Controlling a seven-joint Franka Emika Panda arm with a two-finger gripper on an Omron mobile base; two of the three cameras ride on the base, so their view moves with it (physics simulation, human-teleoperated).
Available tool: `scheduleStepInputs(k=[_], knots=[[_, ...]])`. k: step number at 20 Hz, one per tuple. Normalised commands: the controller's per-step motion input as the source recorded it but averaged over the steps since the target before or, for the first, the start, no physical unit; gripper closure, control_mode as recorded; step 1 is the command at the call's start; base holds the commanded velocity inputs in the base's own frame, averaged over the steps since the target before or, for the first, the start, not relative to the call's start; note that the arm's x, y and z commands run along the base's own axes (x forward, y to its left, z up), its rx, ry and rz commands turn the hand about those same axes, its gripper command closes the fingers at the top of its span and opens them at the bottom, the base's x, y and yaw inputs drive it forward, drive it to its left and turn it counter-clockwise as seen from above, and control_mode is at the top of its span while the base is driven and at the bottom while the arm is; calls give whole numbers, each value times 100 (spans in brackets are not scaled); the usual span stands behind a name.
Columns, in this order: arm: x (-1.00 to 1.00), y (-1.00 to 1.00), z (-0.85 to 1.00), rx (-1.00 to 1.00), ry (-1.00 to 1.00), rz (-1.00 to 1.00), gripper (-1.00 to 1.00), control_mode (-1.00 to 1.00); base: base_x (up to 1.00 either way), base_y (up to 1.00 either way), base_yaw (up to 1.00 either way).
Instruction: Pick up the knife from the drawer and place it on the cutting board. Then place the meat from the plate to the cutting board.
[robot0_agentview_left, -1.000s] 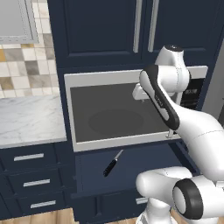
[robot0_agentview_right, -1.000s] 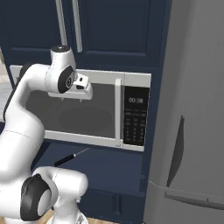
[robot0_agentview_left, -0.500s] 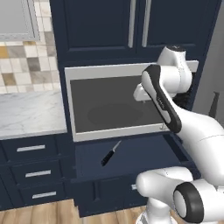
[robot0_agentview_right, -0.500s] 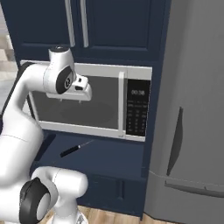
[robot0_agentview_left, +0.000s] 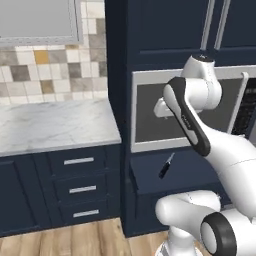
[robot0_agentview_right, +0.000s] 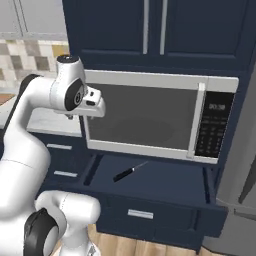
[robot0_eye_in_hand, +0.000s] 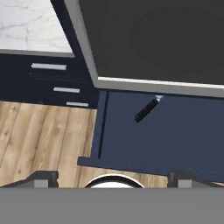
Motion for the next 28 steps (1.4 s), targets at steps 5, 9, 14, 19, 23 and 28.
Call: scheduleStepInputs(k=[5, 9, 14, 19, 23, 28], knots=[[0, 0, 0, 0, 0, 0, -100, 100, 0, 100, -6], [0, 0, 0, 0, 0, 0, -100, 100, 2, 98, -32], [0, 0, 0, 0, 0, 0, -100, 100, 3, 74, -53], [0, 0, 0, 0, 0, 0, -100, 100, 23, 32, -62], [0, 0, 0, 0, 0, 0, -100, 100, 6, 0, -65], [0, 0, 0, 0, 0, 0, -100, 100, 36, 16, -61]])
